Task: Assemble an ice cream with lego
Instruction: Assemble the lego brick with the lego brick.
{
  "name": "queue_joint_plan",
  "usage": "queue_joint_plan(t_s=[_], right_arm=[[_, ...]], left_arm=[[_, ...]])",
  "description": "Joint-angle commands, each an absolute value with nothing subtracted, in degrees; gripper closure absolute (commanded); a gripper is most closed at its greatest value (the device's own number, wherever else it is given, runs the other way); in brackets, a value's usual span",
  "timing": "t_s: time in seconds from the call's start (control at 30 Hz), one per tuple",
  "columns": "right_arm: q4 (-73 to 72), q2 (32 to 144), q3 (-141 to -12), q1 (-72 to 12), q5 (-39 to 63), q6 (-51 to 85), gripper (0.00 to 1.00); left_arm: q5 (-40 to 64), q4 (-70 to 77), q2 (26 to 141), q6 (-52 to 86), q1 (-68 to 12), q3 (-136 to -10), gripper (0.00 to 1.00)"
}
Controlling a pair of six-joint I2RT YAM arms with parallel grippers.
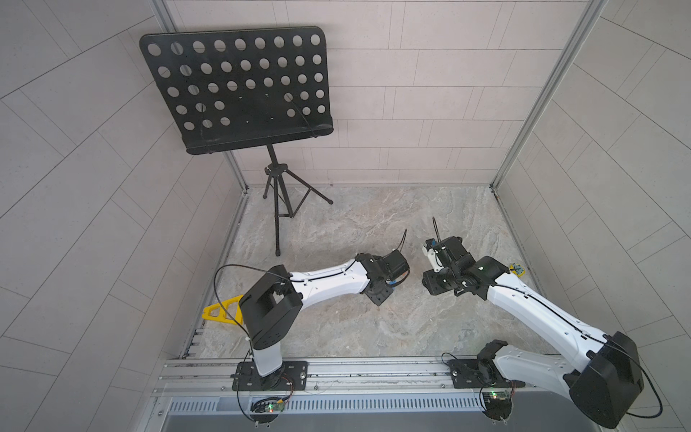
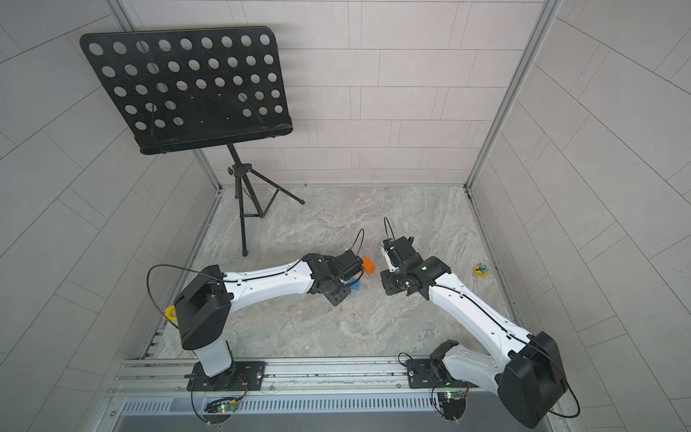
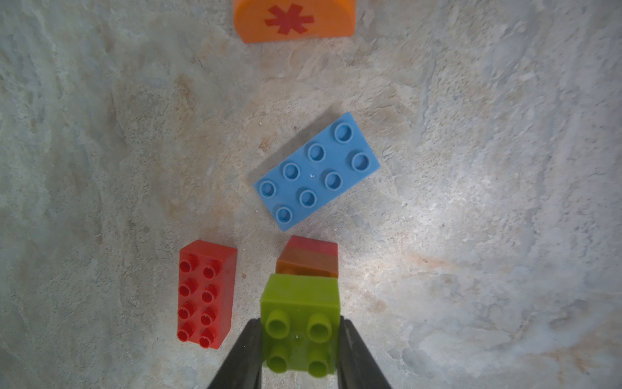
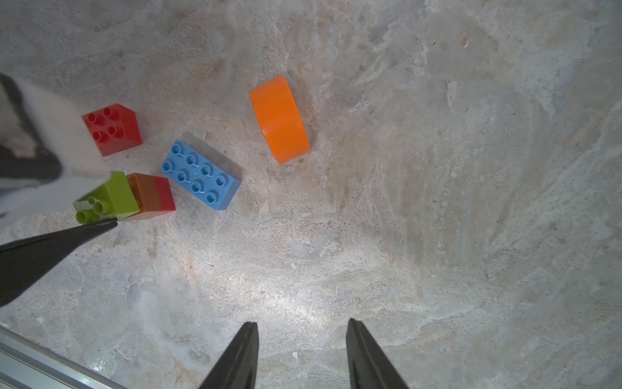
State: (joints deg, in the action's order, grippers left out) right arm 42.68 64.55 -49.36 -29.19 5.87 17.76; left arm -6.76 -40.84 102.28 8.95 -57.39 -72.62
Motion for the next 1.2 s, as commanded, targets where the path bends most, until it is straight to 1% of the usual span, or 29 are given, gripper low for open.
queue_joint_plan(t_s=[0.0,0.63,1.17], right_arm=[[42.93,64.78,-48.82,-28.99,5.89,17.23,0.52],[43.17,64.29,-48.68,-28.96,6.15,17.24,0.52],[43.46,64.53,-48.77,-28.98,6.47,17.19,0.52]], left_arm=[[-7.48,-44.33,105.15,8.69,-57.33,-70.86,0.68],[-3.87,-47.5,111.22,6.66,-57.22,-73.0,0.68],[1.27,-46.19,110.89,8.3,-55.02,-70.58,0.68]])
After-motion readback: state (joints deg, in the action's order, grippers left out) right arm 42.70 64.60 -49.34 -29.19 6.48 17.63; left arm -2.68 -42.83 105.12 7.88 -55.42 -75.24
